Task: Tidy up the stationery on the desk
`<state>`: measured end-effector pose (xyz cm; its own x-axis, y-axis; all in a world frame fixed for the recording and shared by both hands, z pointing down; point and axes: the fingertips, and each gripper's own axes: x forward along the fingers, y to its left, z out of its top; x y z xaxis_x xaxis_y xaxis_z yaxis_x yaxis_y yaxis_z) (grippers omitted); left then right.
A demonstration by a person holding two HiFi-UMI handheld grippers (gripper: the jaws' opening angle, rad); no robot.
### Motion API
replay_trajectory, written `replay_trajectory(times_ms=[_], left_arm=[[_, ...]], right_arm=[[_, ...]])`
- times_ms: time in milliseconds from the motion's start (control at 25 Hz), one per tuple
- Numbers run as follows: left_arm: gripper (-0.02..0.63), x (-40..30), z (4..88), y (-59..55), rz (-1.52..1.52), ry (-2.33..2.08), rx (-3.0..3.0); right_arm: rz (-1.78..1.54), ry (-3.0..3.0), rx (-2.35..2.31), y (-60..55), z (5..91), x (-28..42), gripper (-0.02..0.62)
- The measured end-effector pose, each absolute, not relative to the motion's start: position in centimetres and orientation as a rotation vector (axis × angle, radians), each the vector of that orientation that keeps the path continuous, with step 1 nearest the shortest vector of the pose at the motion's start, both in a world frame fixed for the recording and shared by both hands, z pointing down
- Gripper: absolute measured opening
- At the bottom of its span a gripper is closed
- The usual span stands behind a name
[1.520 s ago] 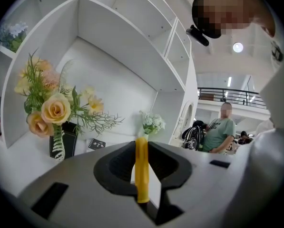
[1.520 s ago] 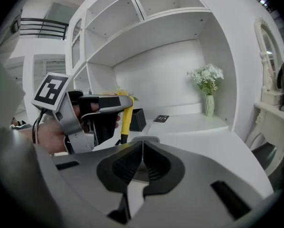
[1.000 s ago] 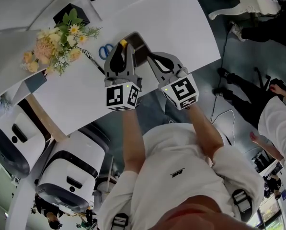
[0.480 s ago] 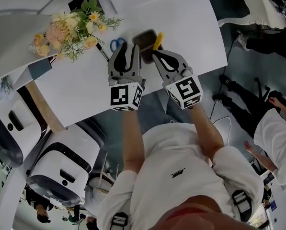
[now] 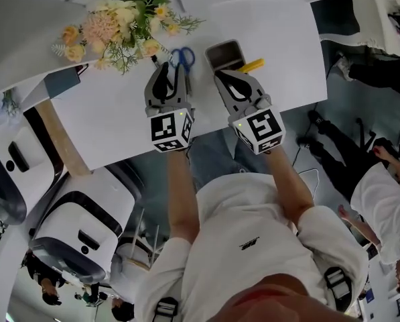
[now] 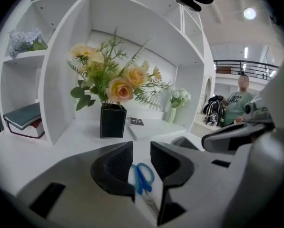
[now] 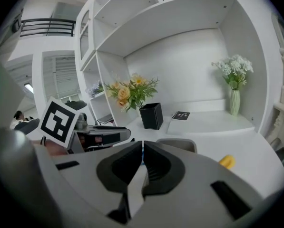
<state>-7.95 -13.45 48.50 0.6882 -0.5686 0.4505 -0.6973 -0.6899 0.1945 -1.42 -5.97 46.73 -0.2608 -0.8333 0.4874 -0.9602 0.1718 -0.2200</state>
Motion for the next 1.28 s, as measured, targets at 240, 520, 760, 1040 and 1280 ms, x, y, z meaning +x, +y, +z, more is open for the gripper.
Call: replay_trajectory(times_ms=[240,520,760,1040,1280], left_arm=[[0.0,-10.6,51.5,-15.9,0.616,-1.057,2.493],[0.0,-11.5,53.8,-17.9,0.723,-1.082,2.466],[0.0,-11.9,55.6,-19.4,0.8,-1.097,2.421],[0.0,-12.1,57.4,-20.2,0.877,-1.097,2.374],[0.0,-12.3,58.0,-20.5,0.993,-1.131,2.347]], right_arm=[[0.718,-2.204,1.69,-6.9,47.2,-3.6,0.0],[0.717,-2.203,1.682,-7.9,47.6,-5.0,0.0],[0.706,-2.21,1.675,-8.5,47.5,-6.2,0.0],[0.705,-2.205,1.678,-8.6,47.4,-6.9,0.0],[0.721,-2.198,1.681,-8.3,47.2,-6.6,0.0]])
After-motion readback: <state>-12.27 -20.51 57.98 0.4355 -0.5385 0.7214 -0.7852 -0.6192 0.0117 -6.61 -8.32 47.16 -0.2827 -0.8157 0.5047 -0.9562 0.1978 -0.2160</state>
